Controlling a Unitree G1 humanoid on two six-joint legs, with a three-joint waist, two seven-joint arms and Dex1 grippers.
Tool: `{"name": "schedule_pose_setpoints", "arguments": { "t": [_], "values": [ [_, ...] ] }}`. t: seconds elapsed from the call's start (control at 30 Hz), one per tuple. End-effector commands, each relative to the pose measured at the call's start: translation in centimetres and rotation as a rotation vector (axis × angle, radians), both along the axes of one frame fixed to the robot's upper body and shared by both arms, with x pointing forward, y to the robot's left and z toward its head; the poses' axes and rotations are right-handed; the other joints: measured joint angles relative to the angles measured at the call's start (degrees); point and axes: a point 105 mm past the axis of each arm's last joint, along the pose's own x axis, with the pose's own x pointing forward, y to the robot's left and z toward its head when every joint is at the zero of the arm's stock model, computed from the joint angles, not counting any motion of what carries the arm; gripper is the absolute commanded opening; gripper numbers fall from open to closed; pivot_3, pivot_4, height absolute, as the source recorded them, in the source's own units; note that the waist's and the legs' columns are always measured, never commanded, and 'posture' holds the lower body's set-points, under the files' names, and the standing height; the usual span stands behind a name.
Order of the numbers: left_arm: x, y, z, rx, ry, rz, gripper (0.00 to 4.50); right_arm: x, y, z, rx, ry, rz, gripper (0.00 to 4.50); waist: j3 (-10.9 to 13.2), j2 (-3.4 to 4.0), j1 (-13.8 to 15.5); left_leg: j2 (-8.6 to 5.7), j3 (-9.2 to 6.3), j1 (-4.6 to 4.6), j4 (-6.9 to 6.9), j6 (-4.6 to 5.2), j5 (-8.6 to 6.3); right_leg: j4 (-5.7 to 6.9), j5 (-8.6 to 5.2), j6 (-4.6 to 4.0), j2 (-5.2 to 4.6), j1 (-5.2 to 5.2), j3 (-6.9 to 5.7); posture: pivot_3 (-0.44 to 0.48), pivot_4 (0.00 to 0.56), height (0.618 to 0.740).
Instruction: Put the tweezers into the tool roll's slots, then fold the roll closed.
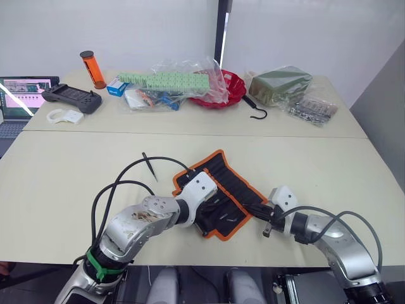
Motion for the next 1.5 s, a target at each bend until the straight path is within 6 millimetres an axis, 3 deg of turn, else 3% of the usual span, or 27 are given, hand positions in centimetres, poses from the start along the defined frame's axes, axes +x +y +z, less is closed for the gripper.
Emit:
{"name": "schedule_pose_setpoints", "arguments": {
  "t": [0.03,0.27,0.53,0.7,0.87,1.0,1.1,1.23,1.27,1.37,1.5],
  "values": [
    [1.2,-0.3,0.9,-0.012,-0.106,0.033,0.02,-0.7,0.7,-0.6,-0.006,0.041,0.045,0.0,0.0,0.0,0.0,0.0,0.0,0.0,0.02,0.0,0.0,0.01,0.0,0.0,0.01,0.0,0.0,0.0,0.15,0.74],
    [2.1,-1.5,0.5,-0.002,-0.159,0.013,0.02,-0.7,1.0,-0.5,0.0,0.037,0.048,0.0,0.0,0.01,0.1,-0.02,0.0,0.0,0.1,0.01,0.01,0.01,0.03,0.03,0.0,0.04,0.0,0.0,0.15,0.74],
    [2.5,-1.4,0.3,0.002,-0.153,0.024,0.02,-0.6,1.1,-0.6,0.002,0.035,0.043,0.0,0.0,0.02,0.1,-0.02,0.0,0.01,0.11,0.05,0.03,0.02,0.06,0.06,-0.01,0.06,0.0,0.0,0.15,0.74],
    [2.3,-0.9,0.7,-0.026,-0.134,0.018,1.61,-0.4,1.1,-0.7,0.002,0.036,0.044,0.0,0.0,0.03,-0.2,-0.01,0.0,0.02,0.11,0.06,0.04,0.03,0.06,0.06,0.01,0.06,0.0,0.0,0.15,0.74],
    [2.3,0.3,2.5,-0.07,-0.144,0.013,3.27,-0.1,1.2,-0.8,0.002,0.035,0.049,0.0,0.0,0.03,-0.4,0.01,0.0,0.03,0.11,0.06,0.04,0.05,0.06,0.06,0.03,0.05,0.0,0.0,0.15,0.74],
    [3.0,3.0,5.4,-0.154,-0.206,0.064,4.48,0.3,1.4,-1.1,-0.001,0.03,0.056,0.0,0.0,0.03,-0.8,0.04,0.0,0.06,0.11,0.06,0.04,0.08,0.07,0.05,0.06,0.05,0.0,0.0,0.15,0.74],
    [4.7,7.5,6.9,-0.196,-0.277,0.247,4.48,1.0,1.4,-1.3,0.011,0.012,0.036,0.0,0.0,0.03,-1.5,0.05,-0.01,0.11,0.11,0.06,0.04,0.12,0.07,0.05,0.06,0.06,0.01,0.0,0.15,0.74],
    [5.4,12.6,6.8,-0.128,-0.358,0.414,4.48,1.2,1.5,-1.7,0.01,0.005,0.037,0.0,0.0,0.03,-1.8,0.05,0.02,0.31,0.09,0.06,0.04,0.4,0.06,0.03,0.06,0.06,0.08,0.0,0.15,0.74],
    [5.3,14.7,6.7,-0.127,-0.371,0.491,4.48,1.3,1.5,-1.8,0.01,0.001,0.035,0.0,0.0,0.01,-1.7,0.05,0.03,0.32,0.09,0.06,0.04,0.43,0.06,0.03,0.06,0.06,0.08,0.0,0.15,0.74],
    [4.0,20.1,5.9,-0.086,-0.398,0.679,4.48,1.7,1.6,-1.9,0.013,-0.005,0.033,0.0,0.0,-0.02,-2.0,0.09,0.04,0.37,0.09,0.06,0.04,0.46,0.09,-0.02,0.08,0.06,0.1,0.0,0.15,0.74],
    [1.0,24.5,4.2,-0.054,-0.387,0.854,4.48,2.1,1.7,-2.1,0.014,-0.009,0.038,0.0,-0.1,-0.04,-1.6,0.14,0.04,0.42,0.09,0.06,0.04,0.47,0.12,-0.09,0.1,0.08,0.11,0.0,0.15,0.74]
  ]
}}
